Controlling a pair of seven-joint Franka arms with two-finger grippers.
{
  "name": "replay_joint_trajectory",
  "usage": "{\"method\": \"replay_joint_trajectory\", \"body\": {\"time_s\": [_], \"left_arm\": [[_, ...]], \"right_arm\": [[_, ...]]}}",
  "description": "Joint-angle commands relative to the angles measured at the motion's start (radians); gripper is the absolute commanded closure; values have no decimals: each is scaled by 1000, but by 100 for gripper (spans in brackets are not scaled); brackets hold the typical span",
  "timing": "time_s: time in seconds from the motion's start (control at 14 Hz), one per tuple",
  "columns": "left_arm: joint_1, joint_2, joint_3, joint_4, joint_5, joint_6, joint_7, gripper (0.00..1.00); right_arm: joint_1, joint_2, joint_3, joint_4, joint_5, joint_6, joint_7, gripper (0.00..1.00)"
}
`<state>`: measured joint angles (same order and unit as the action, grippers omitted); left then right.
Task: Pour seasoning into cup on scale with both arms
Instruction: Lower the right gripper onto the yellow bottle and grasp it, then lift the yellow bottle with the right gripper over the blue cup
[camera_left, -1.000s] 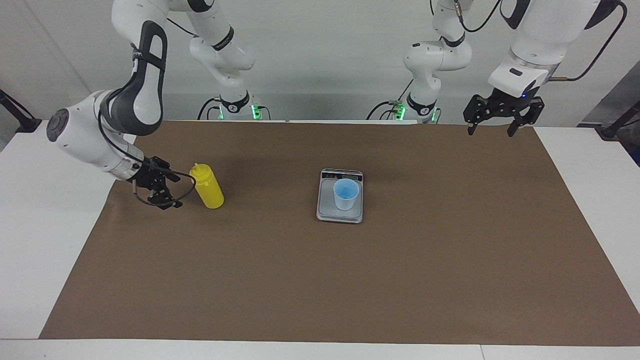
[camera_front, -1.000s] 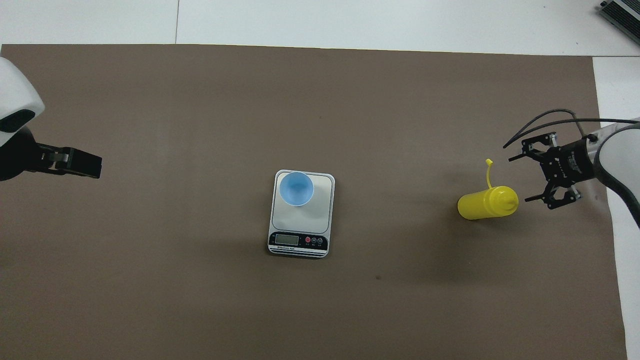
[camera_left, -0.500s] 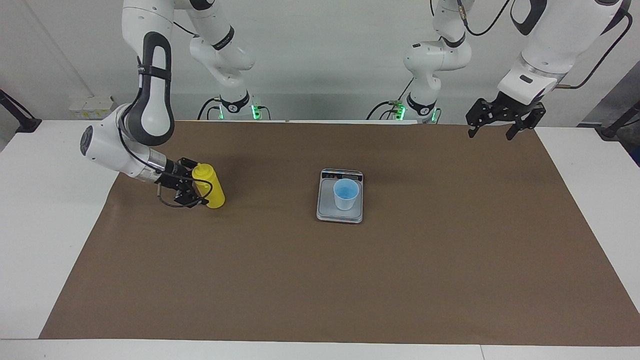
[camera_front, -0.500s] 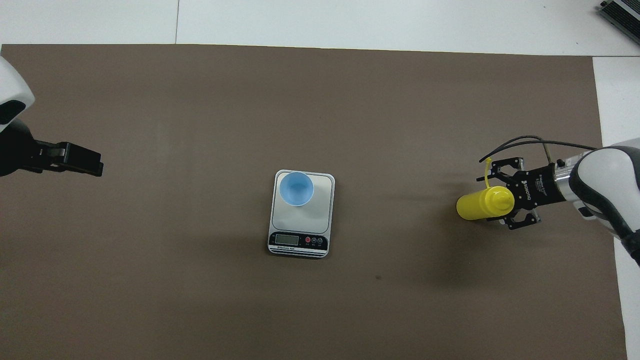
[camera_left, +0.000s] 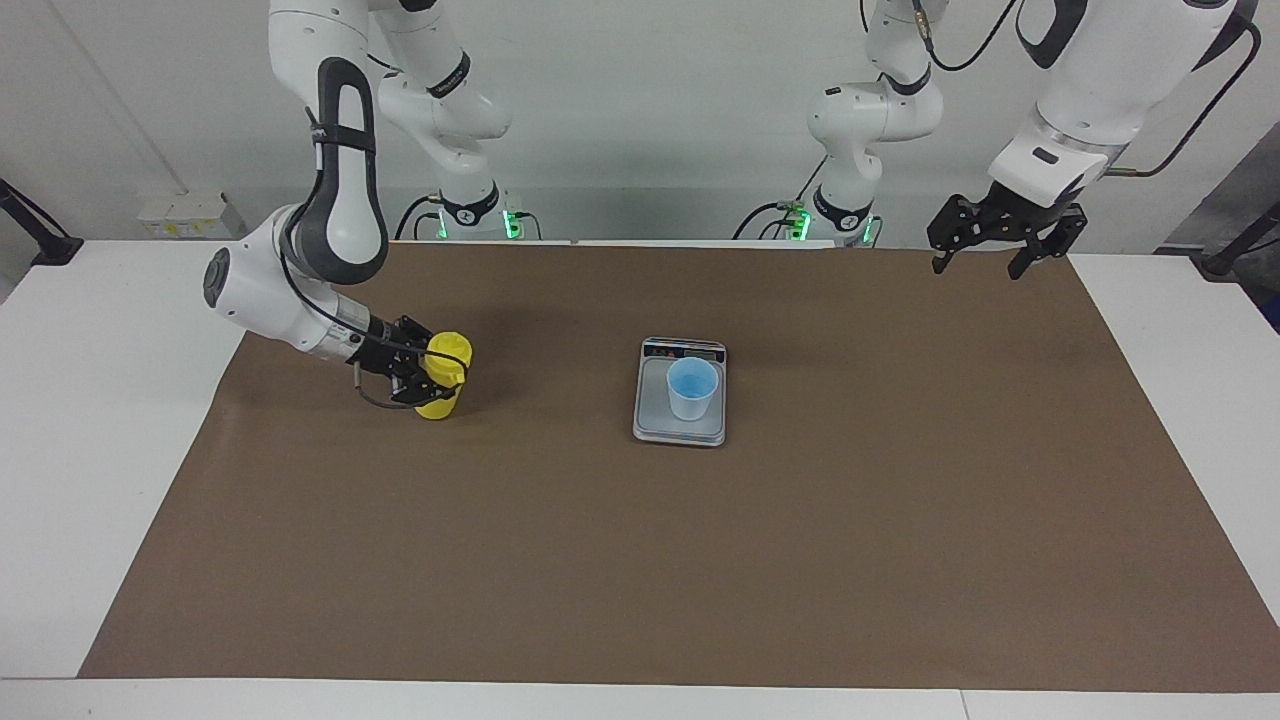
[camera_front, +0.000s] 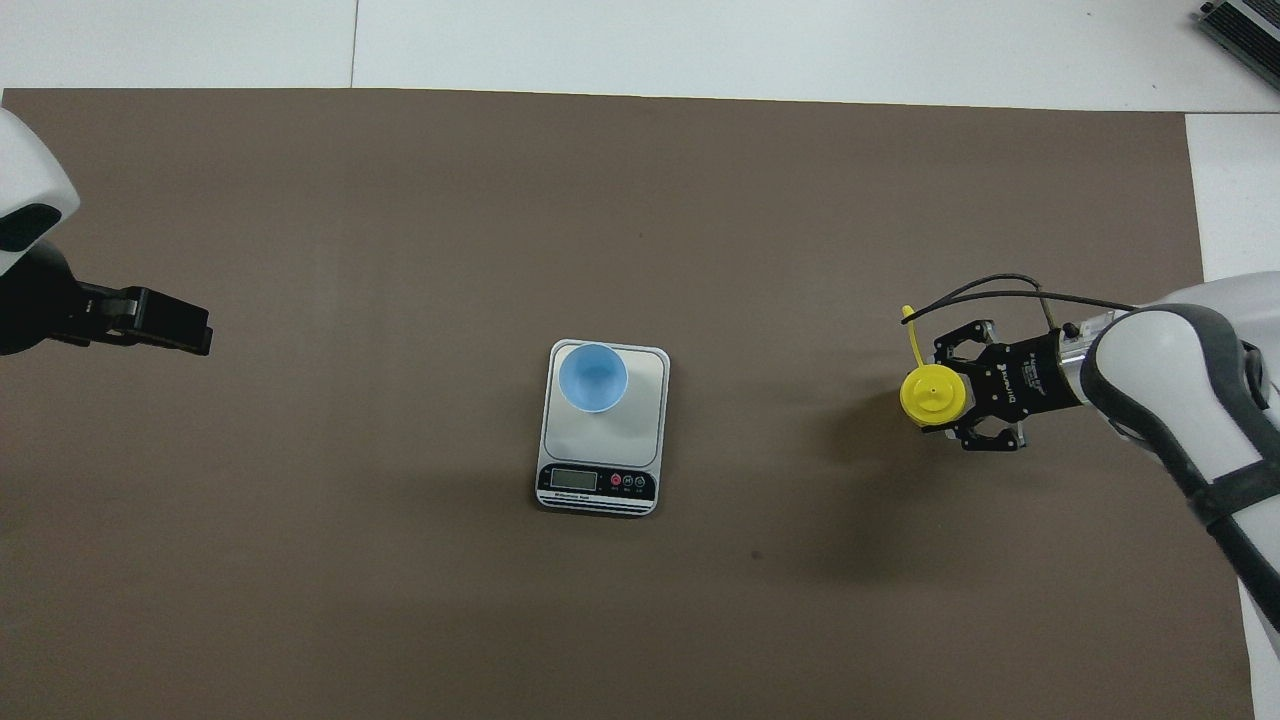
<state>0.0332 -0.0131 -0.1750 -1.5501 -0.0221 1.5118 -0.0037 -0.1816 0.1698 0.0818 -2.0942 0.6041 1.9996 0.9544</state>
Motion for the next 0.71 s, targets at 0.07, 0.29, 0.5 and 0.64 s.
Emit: {"method": "replay_joint_trajectory", "body": {"time_s": [0.07, 0.29, 0.5, 0.64], "left_arm": [[2, 7, -3, 21, 21, -27, 24, 0], [1, 5, -3, 21, 19, -25, 22, 0], [-1, 5, -3, 19, 19, -24, 18, 0], [-3, 5, -4, 18, 19, -30, 16, 0]], "right_arm": [[98, -44, 4, -7, -30, 94, 150, 100], [206, -42, 6, 48, -206, 107, 358, 100], [322, -20, 7, 124, -409, 107, 608, 100], [384, -10, 6, 160, -492, 110, 732, 100]]}}
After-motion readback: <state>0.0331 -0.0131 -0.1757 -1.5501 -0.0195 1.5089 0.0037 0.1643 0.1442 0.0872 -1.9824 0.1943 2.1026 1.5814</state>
